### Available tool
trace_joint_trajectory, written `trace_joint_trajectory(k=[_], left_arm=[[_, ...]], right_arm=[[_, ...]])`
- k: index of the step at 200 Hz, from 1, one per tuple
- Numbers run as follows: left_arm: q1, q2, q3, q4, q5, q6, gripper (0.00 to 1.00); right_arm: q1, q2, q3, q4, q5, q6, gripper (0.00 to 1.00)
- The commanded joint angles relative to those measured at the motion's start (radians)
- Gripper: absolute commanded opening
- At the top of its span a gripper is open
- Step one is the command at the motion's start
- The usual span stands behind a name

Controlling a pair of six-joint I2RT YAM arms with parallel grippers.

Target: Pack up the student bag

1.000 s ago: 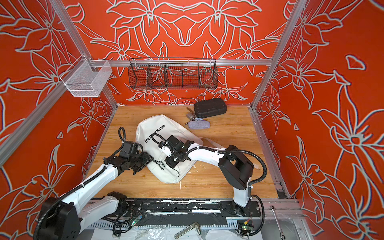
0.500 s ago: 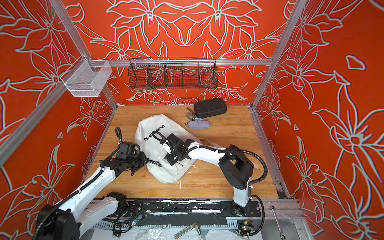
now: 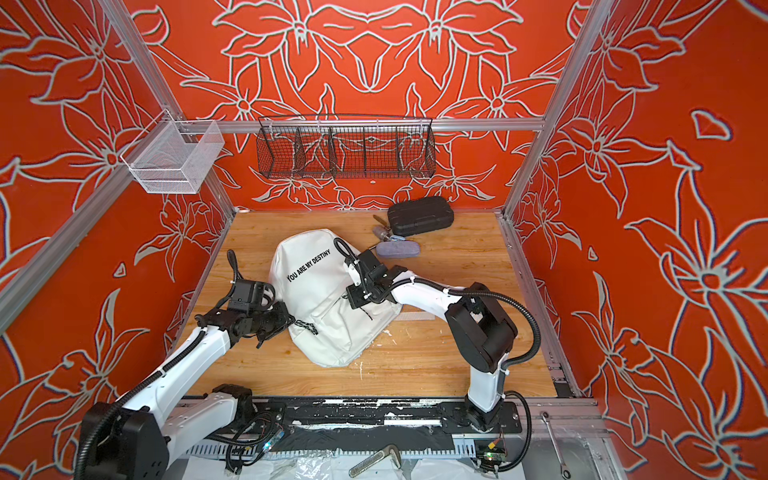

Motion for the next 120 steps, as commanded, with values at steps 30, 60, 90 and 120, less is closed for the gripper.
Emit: trace_joint_trajectory(k=[30, 60, 90, 120], left_arm=[[0.015, -0.155, -0.037, -0.056, -0.124, -0.038, 0.00], [0.015, -0.258, -0.065, -0.047, -0.172, -0.060, 0.00], [0.015, -0.257, -0.083, -0.053, -0.159, -0.089, 0.00], [0.015, -0.265, -0.063, -0.064, -0.167, -0.077, 0.00]], right_arm=[[-0.087, 0.006, 0.084, -0.134, 0.095, -0.036, 0.00], [-0.110, 0.025, 0.132, -0.197, 0.126, -0.074, 0.00], [-0.124, 0.053, 0.173, -0.243, 0.164, -0.101, 0.00], [-0.130, 0.083, 0.232, -0.257, 0.191, -0.129, 0.00]])
